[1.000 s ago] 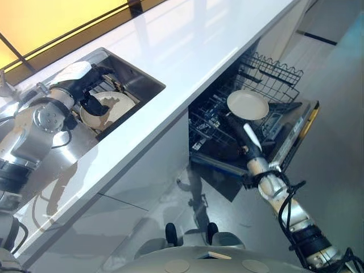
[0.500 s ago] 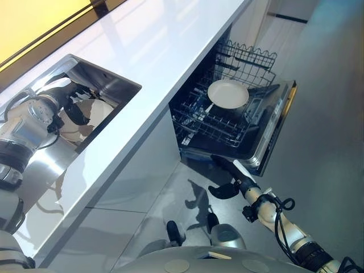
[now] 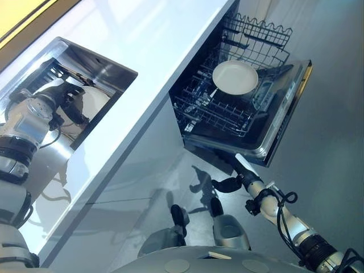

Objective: Pick up plates and place into dishwasher.

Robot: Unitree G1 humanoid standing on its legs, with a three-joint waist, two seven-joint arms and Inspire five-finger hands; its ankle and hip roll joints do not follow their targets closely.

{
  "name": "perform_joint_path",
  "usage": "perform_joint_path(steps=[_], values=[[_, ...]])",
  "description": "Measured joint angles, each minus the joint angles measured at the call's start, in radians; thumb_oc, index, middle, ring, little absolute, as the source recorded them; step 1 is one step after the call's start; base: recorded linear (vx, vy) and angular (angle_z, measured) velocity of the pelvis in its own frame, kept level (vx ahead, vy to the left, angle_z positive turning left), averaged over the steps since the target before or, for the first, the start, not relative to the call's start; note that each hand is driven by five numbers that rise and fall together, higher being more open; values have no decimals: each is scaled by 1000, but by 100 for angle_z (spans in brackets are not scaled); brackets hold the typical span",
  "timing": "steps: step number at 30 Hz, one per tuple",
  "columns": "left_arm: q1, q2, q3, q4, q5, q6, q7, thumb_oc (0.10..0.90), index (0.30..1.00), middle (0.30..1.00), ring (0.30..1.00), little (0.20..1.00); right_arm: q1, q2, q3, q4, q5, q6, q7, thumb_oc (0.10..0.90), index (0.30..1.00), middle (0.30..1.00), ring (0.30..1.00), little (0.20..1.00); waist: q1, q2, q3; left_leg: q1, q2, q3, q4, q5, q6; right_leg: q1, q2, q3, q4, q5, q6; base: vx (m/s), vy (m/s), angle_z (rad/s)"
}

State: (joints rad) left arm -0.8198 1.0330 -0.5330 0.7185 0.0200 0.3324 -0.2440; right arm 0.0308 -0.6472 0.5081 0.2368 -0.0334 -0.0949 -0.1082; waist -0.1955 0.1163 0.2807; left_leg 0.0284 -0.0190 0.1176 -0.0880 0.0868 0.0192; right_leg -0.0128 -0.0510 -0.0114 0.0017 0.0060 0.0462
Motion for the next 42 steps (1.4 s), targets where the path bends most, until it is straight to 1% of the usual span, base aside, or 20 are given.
perform_joint_path(steps=[3,5,11,12,17,20,21,24,27,31,39,42], values=[[3,0,59,9,-45,16,-37,800,900,900,900,900,0,0,-2,0,0,0,-16,800,900,900,900,900,1,2,12,0,1,1,0,-1,-2,0,3,1,0,0,0,0,0,0],[17,1,78,4,-59,12,-30,800,900,900,900,900,0,-1,-5,0,0,0,-20,800,900,900,900,900,3,6,15,0,1,1,0,-2,-3,0,4,1,-1,0,0,0,0,0],[17,1,78,3,-59,-13,29,800,900,900,900,900,-1,-1,-12,-1,0,-1,-26,800,900,900,900,900,7,4,17,0,1,-1,0,-2,-2,2,4,-1,-2,0,0,37,-10,1],[10,1,77,3,-60,-13,60,800,900,900,900,900,-1,-1,-13,-1,0,-1,-26,800,900,900,900,900,8,1,19,0,1,-3,0,-2,-2,3,4,-3,-3,0,0,44,-12,3],[-27,1,74,2,-62,-18,98,800,900,900,900,900,3,2,-15,0,0,-7,-27,800,900,900,900,900,18,-6,23,0,0,-12,0,-1,-2,11,0,-15,-8,0,0,43,-11,6],[-27,1,74,1,-80,-32,100,800,900,900,900,900,4,3,-15,-1,-1,-12,-30,800,900,900,900,900,18,-9,25,1,-1,-23,0,-1,-2,21,-2,-28,-16,0,0,19,-5,12],[-27,1,74,1,-91,-32,103,800,900,900,900,900,4,3,-16,-1,-1,-13,-35,800,900,900,900,900,27,-13,28,1,-1,-23,0,-1,-2,21,-2,-28,-17,0,0,14,-8,4],[-26,1,75,-1,-111,-35,103,800,900,900,900,900,4,7,-17,-1,-7,-13,-36,800,900,900,900,900,34,-23,34,1,-1,-28,0,-1,-2,24,-2,-31,-17,0,0,7,0,4],[-25,7,77,-48,-127,-42,103,800,900,900,900,900,6,9,-21,-1,-9,-13,-36,800,900,900,900,900,50,-32,40,2,-1,-30,0,-1,-2,27,-5,-34,-17,0,0,-3,9,4],[-5,8,90,-86,-139,-50,102,800,900,900,900,900,5,35,-24,-1,-28,-14,-35,800,900,900,900,900,58,-41,45,9,-2,-38,0,-1,-2,39,-6,-52,-20,0,0,2,20,7],[-2,8,95,-88,-142,-53,101,800,900,900,900,900,4,42,-25,-1,-29,-14,-35,800,900,900,900,900,61,-41,45,12,-2,-43,0,-1,-1,45,-6,-56,-20,0,0,1,1,0],[-2,8,97,-88,-155,-63,118,800,900,900,900,900,8,43,-25,0,-29,-14,-35,800,900,900,900,900,61,-42,45,12,-2,-43,0,0,-1,45,-6,-57,-20,0,0,0,0,0]])
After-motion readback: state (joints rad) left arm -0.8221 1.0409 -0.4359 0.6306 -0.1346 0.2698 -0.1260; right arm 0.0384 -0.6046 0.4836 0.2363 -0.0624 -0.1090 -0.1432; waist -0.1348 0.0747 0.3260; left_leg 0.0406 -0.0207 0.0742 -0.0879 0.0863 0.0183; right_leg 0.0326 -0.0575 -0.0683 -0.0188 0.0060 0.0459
